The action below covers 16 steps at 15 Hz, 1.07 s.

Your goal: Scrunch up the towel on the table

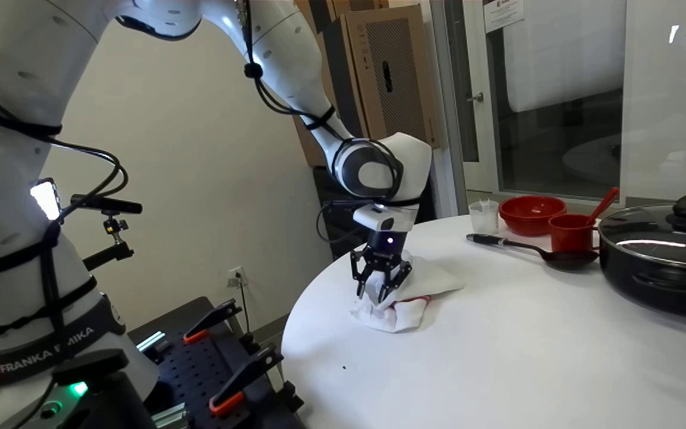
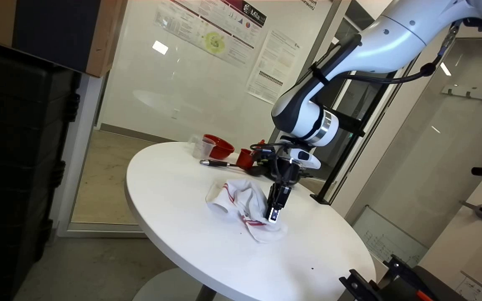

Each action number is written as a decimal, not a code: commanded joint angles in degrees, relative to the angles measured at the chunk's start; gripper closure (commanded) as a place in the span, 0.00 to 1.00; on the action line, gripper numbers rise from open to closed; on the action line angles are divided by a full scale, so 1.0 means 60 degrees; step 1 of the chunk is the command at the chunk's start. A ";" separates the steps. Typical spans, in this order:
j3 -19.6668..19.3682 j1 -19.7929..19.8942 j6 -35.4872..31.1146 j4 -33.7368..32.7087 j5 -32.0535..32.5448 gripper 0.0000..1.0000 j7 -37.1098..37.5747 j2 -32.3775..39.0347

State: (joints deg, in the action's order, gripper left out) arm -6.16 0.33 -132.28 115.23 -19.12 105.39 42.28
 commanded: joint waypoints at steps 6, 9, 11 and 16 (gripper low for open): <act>-0.0122 -0.0307 0.0122 -0.0198 0.0215 0.21 0.0427 0.0193; -0.0165 -0.0639 -0.0259 0.0153 0.0340 0.00 0.0768 0.0058; -0.0156 -0.0867 -0.0658 0.0592 0.0416 0.00 0.0923 -0.0221; -0.0099 -0.1292 -0.1341 0.1397 0.0438 0.00 0.1298 -0.0703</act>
State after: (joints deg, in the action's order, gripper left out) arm -6.31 -5.67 -137.86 119.18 -17.50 110.68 41.54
